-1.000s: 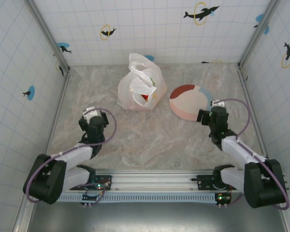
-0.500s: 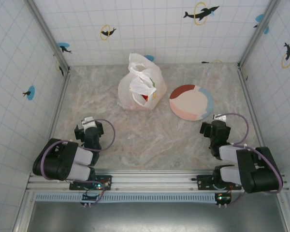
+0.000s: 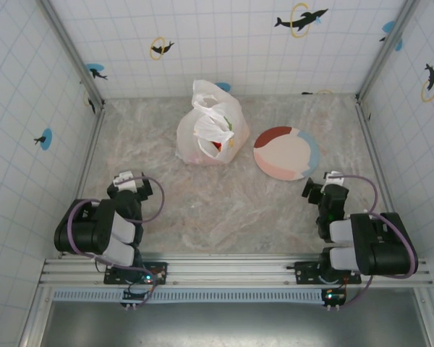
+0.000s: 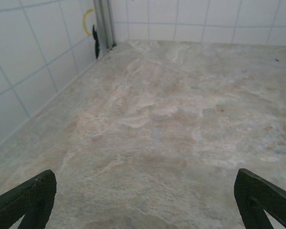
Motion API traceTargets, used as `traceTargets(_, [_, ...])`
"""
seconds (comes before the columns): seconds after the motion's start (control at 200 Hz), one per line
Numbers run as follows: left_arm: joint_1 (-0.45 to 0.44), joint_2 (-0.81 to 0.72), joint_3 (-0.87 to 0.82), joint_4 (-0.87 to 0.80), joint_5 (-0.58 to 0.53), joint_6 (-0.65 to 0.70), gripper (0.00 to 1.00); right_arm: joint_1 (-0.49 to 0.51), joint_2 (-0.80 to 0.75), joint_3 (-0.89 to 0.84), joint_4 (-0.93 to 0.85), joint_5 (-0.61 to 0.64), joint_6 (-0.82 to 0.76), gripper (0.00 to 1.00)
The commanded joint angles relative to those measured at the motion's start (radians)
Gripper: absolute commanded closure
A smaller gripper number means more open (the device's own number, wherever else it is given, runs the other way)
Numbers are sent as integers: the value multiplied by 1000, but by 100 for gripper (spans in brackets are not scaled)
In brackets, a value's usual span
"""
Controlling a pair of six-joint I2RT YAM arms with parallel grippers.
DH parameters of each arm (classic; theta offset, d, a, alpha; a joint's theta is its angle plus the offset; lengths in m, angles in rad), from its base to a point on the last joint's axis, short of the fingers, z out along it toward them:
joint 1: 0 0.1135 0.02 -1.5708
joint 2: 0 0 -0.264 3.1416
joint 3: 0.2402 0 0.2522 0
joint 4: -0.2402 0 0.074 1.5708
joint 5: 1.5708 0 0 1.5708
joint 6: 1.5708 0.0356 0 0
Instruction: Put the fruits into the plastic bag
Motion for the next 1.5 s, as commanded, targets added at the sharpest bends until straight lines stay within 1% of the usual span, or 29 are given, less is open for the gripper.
traceTargets(0.0, [12,-4,-35,-17,67,-29,2,-24,14,-21,104,-52,-8,0])
traceTargets(0.025, [14,-8,-34,-31,72,-31,2,-30,19,-20,109,-56,-8,0])
traceTargets(0.07, [14,3,-37,-4,70,-30,2,-38,30,-20,128,-63,-12,0])
traceTargets(0.17, [14,-1,-34,-16,72,-32,2,-47,115,-49,277,-89,-19,0])
traceTargets(0.225, [14,-3,-33,-25,73,-31,2,-43,159,-45,294,-117,-35,0])
traceTargets(0.28, [16,0,-34,-18,72,-32,2,-28,195,-57,372,-125,-64,0])
traceTargets(0.31, [16,-2,-35,-21,73,-30,2,-22,193,-55,364,-120,-69,0])
traceTargets(0.37, [16,-2,-35,-20,73,-30,2,-21,170,-40,291,-116,-63,0])
traceTargets(0.43, [17,-4,-34,-21,74,-31,2,-19,186,-51,344,-114,-68,0])
traceTargets(0.505, [17,-3,-37,-18,73,-31,2,-16,173,-44,303,-110,-67,0])
traceTargets(0.565, [17,-4,-35,-19,72,-30,2,-13,181,-49,331,-103,-69,0])
traceTargets(0.625, [17,-3,-35,-21,74,-31,2,-12,175,-45,308,-102,-69,0])
traceTargets(1.491, [16,-2,-33,-24,74,-30,2,-8,176,-46,316,-96,-70,0])
